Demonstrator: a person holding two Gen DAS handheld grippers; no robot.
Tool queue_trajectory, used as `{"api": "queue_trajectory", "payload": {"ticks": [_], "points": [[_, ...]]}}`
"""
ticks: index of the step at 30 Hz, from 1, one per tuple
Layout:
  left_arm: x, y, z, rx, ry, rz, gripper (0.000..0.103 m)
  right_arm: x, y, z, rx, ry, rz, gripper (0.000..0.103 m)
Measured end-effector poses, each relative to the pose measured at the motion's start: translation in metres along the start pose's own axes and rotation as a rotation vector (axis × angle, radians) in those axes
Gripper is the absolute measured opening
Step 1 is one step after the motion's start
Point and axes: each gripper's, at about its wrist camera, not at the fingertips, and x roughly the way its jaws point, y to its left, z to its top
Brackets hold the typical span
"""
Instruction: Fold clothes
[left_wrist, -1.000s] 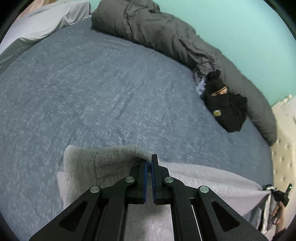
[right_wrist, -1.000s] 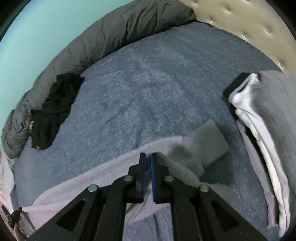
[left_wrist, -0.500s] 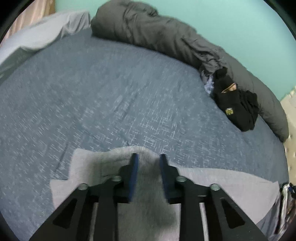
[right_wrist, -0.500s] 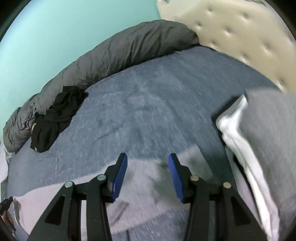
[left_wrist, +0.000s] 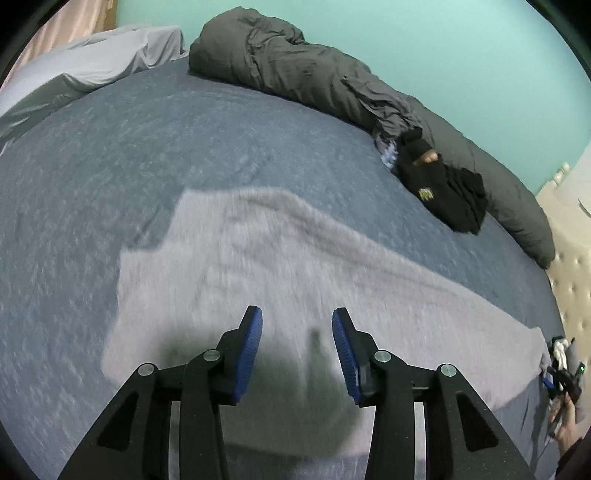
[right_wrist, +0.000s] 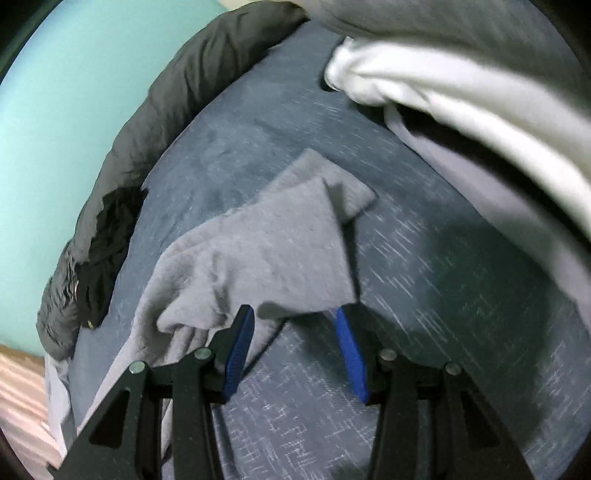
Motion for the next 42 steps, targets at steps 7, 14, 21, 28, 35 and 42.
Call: {"api": "queue_trajectory", "payload": {"ticks": [7,14,21,28,35,42], "points": [[-0.008,-0.001,-0.044,-0.021,-0.033,-0.051,0.043,0.007,-0.008,0.001,0.046,-0.079,0.020,0.053],[-0.001,0.007,-0.068,-0.057,-0.031,-0.063,0.044,0.000,0.003,0.014,-0.036,-0.144,-0.018,0.009],[0.002,0.005,-0.082,-0.020,-0.050,-0.036,0.044,-0.020,0.029,0.040,-0.196,-0.221,-0.106,0.007],[0.001,0.004,-0.084,-0.011,-0.059,-0.029,0.044,-0.013,0.057,0.072,-0.365,-0.195,-0.335,0.008],[0.004,0.001,-0.085,0.005,-0.059,-0.021,0.044,-0.015,0.055,0.061,-0.403,-0.257,-0.405,0.016],[0.003,-0.003,-0.085,-0.011,-0.060,-0.023,0.044,-0.003,0.022,0.028,-0.187,-0.184,-0.191,0.050]]}}
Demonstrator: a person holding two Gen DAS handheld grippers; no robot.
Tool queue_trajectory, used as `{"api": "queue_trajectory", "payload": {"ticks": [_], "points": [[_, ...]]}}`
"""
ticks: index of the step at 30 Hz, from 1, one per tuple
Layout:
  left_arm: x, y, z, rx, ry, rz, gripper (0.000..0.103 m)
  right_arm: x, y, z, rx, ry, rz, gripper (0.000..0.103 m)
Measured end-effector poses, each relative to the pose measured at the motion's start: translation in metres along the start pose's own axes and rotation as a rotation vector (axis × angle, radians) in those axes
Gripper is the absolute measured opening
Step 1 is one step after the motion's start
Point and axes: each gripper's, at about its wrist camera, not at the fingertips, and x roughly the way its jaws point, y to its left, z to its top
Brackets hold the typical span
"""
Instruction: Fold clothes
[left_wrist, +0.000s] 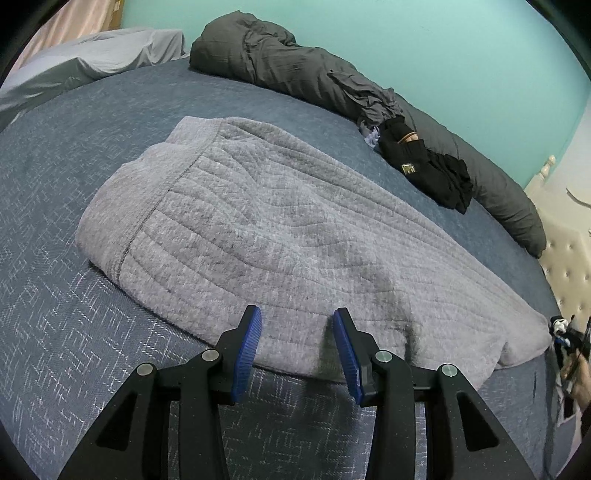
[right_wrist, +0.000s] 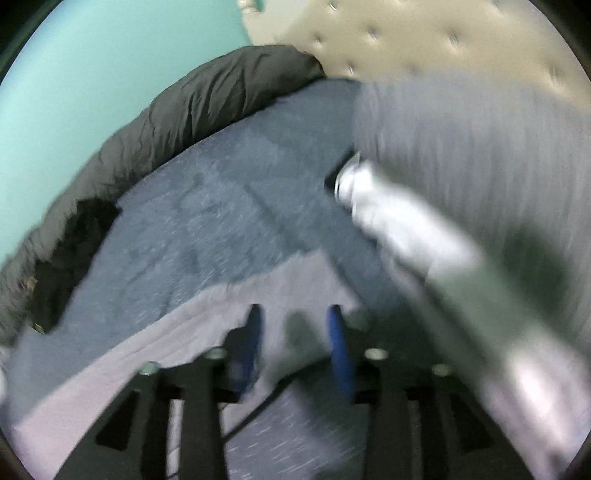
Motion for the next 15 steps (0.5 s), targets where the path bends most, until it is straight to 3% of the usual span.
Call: {"api": "queue_trajectory", "payload": {"ticks": [4,7,8,13,15], "points": [[-0.002,0.001,0.001,-0.011,-0.002,-0.010,0.044,0.004,-0.008,-0.027,0.068,0.026,0.082,0.052],[-0.002,0.002,0.001,-0.014,0.000,-0.014,0.044,0.017,-0.017,-0.038,0.174,0.086,0.171,0.067],[-0.003,0.004,0.001,-0.016,0.000,-0.015,0.044,0.019,-0.019,-0.038,0.196,0.087,0.182,0.068],[-0.005,0.008,0.000,-0.026,-0.001,-0.017,0.044,0.026,-0.013,-0.028,0.198,0.061,0.186,0.068],[-0.006,0.008,0.000,-0.023,-0.001,-0.015,0.044,0.029,-0.004,-0.022,0.155,0.060,0.177,0.053]]}}
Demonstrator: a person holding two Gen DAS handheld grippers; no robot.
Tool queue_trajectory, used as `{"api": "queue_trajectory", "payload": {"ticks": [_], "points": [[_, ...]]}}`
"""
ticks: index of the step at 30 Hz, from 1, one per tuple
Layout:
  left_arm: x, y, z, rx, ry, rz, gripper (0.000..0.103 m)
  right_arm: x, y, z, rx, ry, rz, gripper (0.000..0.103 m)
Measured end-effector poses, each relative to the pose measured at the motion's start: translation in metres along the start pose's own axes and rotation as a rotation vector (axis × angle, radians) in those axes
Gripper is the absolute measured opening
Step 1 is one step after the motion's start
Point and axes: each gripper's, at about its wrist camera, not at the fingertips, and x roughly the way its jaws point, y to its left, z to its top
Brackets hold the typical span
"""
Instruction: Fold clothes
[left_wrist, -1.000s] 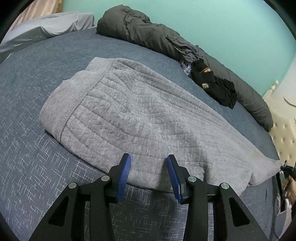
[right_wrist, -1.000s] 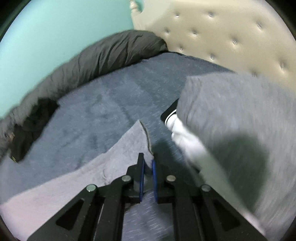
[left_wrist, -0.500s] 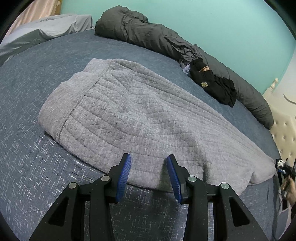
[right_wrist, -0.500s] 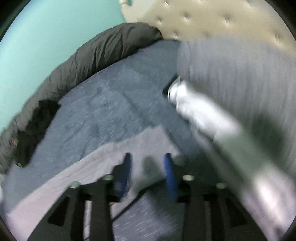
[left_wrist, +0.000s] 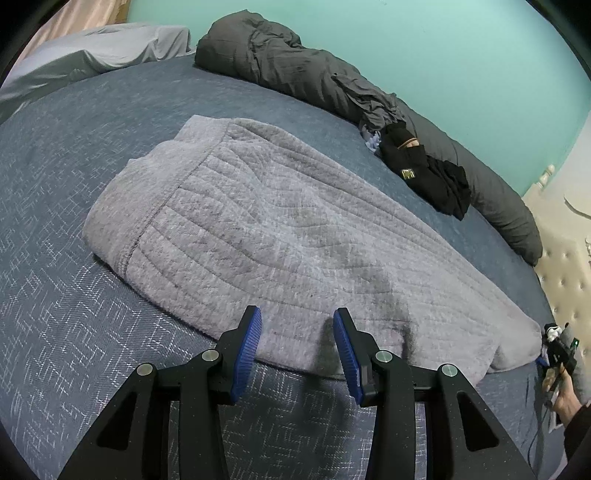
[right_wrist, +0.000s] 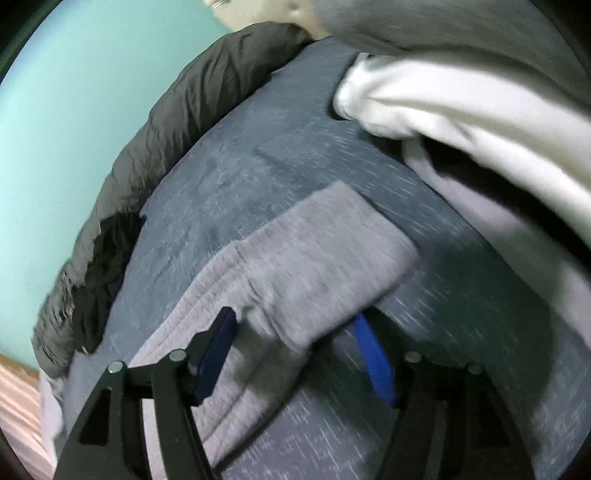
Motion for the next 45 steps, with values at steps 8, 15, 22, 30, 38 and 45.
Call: {"api": "queue_trajectory", "payload": {"ticks": [8,15,22,30,38,45], "points": [[0.003,0.003,0.001,0.005,0.006,0.001,0.044,-0.003,0.028,0.022,-0.166,-0.054,-0.108,0.013],[0.002,0.005,0.002,0.009,0.009,0.001,0.044,-0.003,0.041,0.037,-0.279,-0.032,-0.159,0.015],[-0.009,0.009,0.006,-0.015,-0.015,0.009,0.044,-0.024,0.060,0.022,-0.416,-0.122,-0.315,0.059],[-0.036,0.032,0.010,-0.099,-0.075,0.044,0.044,-0.087,0.083,-0.030,-0.416,-0.178,-0.102,0.061],[-0.056,0.072,0.006,-0.200,-0.079,0.052,0.048,-0.123,0.085,-0.144,-0.300,-0.030,0.128,0.061],[-0.060,0.083,0.012,-0.261,-0.069,0.016,0.049,-0.145,0.089,-0.225,-0.190,0.041,0.224,0.062]]}}
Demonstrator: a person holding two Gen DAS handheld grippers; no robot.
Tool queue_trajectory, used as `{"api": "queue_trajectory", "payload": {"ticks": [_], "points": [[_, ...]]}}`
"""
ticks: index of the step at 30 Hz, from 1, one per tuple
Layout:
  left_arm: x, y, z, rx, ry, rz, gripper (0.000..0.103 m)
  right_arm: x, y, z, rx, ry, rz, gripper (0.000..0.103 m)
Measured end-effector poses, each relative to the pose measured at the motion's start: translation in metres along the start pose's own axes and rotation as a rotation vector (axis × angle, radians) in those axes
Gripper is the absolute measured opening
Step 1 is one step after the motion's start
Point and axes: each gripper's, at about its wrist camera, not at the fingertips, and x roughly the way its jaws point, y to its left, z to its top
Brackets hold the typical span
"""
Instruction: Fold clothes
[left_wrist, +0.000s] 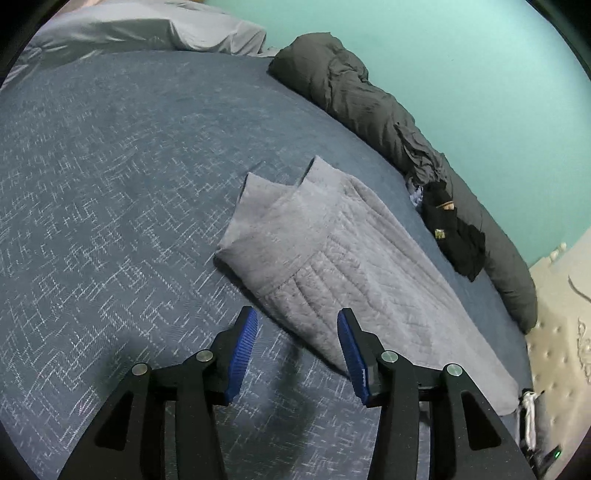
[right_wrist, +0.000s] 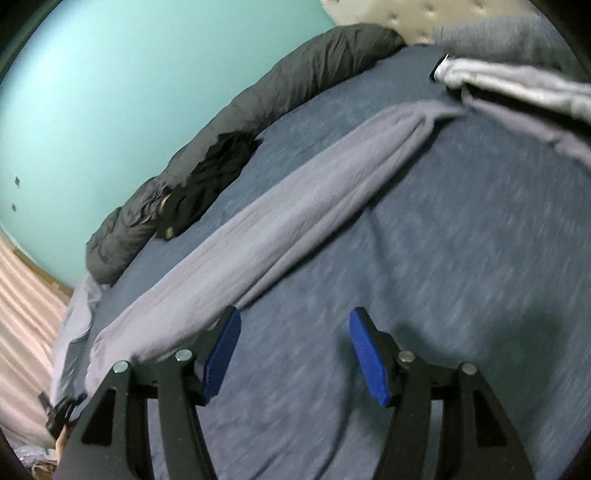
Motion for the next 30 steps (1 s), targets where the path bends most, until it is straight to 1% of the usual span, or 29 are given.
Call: {"api": "queue_trajectory", "payload": {"ticks": [3,6,10,15,16,18,19,20,23,27,29,30], "points": [[0.007,-0.002,0.012,-0.001,0.041,0.016,0.049,-0.008,0.017,-0.015,-0.035,0.011,0.031,0.062],[0.015,-0.004,0.023,-0.018,0.078,0.054,0.049,-0.009,0.023,-0.023,-0.053,0.001,0.052,0.062],[0.031,-0.011,0.036,-0.012,0.126,0.094,0.049,-0.002,0.021,-0.027,-0.049,0.009,0.058,0.062],[0.048,-0.007,0.048,-0.045,0.154,0.141,0.049,0.003,0.010,-0.026,-0.017,0.018,0.067,0.062],[0.049,-0.007,0.049,-0.047,0.156,0.137,0.049,0.002,0.009,-0.026,-0.012,0.016,0.067,0.062],[0.050,-0.009,0.051,-0.043,0.159,0.129,0.043,0.000,0.006,-0.027,-0.001,0.012,0.067,0.062],[0.050,-0.011,0.051,-0.037,0.160,0.125,0.033,-0.002,0.005,-0.028,0.005,0.009,0.068,0.062],[0.049,-0.012,0.053,-0.028,0.159,0.118,0.024,-0.002,0.004,-0.027,0.007,0.009,0.069,0.062],[0.041,-0.017,0.056,-0.007,0.151,0.098,0.013,-0.001,0.004,-0.027,0.011,0.010,0.071,0.062],[0.010,-0.017,0.059,0.006,0.120,0.045,0.011,-0.002,0.005,-0.028,0.014,0.014,0.079,0.062],[-0.007,-0.008,0.056,-0.009,0.109,0.005,0.011,-0.003,0.005,-0.028,0.015,0.013,0.081,0.062],[-0.009,-0.002,0.052,-0.021,0.116,-0.003,0.011,-0.003,0.005,-0.029,0.017,0.013,0.081,0.062]]}}
